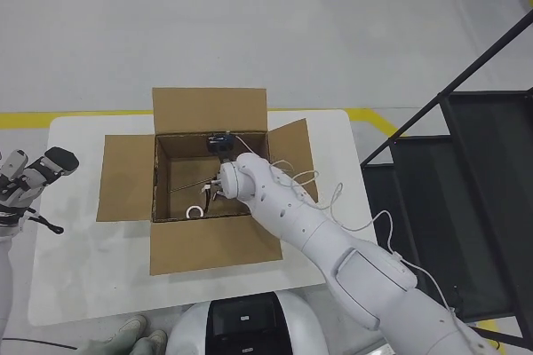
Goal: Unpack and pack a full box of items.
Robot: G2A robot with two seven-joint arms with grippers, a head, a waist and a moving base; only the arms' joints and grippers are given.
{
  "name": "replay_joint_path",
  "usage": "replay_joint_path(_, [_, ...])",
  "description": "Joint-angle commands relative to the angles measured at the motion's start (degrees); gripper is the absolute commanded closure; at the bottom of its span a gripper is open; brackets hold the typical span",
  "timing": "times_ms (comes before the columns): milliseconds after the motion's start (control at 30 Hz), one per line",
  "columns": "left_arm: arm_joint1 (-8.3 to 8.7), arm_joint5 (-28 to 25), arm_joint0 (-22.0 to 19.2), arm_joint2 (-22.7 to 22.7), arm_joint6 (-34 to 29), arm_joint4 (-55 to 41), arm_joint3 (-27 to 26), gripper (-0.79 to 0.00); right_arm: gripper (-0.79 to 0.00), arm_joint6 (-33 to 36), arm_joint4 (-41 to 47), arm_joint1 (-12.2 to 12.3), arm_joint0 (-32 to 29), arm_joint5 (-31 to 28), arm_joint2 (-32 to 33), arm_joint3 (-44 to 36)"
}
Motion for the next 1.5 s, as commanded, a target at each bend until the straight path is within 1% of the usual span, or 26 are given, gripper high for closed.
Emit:
replay_joint_path(0, [0.0,0.0,0.0,0.0,0.0,0.0,0.0,-0.785,-0.785,0.6,-1.2,0.7,-1.2,-1.1,0.8,-2.0])
replay_joint_path(200, [0.0,0.0,0.0,0.0,0.0,0.0,0.0,-0.785,-0.785,1.9,-6.0,2.1,-2.6,-6.4,1.1,-3.8])
replay_joint_path(400, [0.0,0.0,0.0,0.0,0.0,0.0,0.0,-0.785,-0.785,2.3,-8.7,2.4,-2.0,-11.5,0.9,-3.3])
replay_joint_path(500, [0.0,0.0,0.0,0.0,0.0,0.0,0.0,-0.785,-0.785,2.4,-10.0,2.4,-1.0,-15.8,0.2,-1.7])
replay_joint_path(600, [0.0,0.0,0.0,0.0,0.0,0.0,0.0,-0.785,-0.785,2.0,-10.5,2.0,0.2,-19.0,-0.4,0.5])
replay_joint_path(800, [0.0,0.0,0.0,0.0,0.0,0.0,0.0,-0.785,-0.785,0.5,-10.8,0.9,2.3,-22.5,-1.7,4.6])
replay_joint_path(967, [0.0,0.0,0.0,0.0,0.0,0.0,0.0,-0.785,-0.785,0.1,-7.9,-0.2,3.3,-26.0,-1.8,7.6])
replay_joint_path(1067, [0.0,0.0,0.0,0.0,0.0,0.0,0.0,-0.785,-0.785,2.1,-5.7,-0.7,3.7,-28.6,-1.8,8.6])
replay_joint_path(1167, [0.0,0.0,0.0,0.0,0.0,0.0,0.0,-0.785,-0.785,3.0,-4.4,-0.9,3.7,-29.6,-1.5,8.0])
replay_joint_path(1467, [0.0,0.0,0.0,0.0,0.0,0.0,0.0,-0.785,-0.785,2.9,-4.3,-0.9,3.7,-29.6,-1.5,7.8])
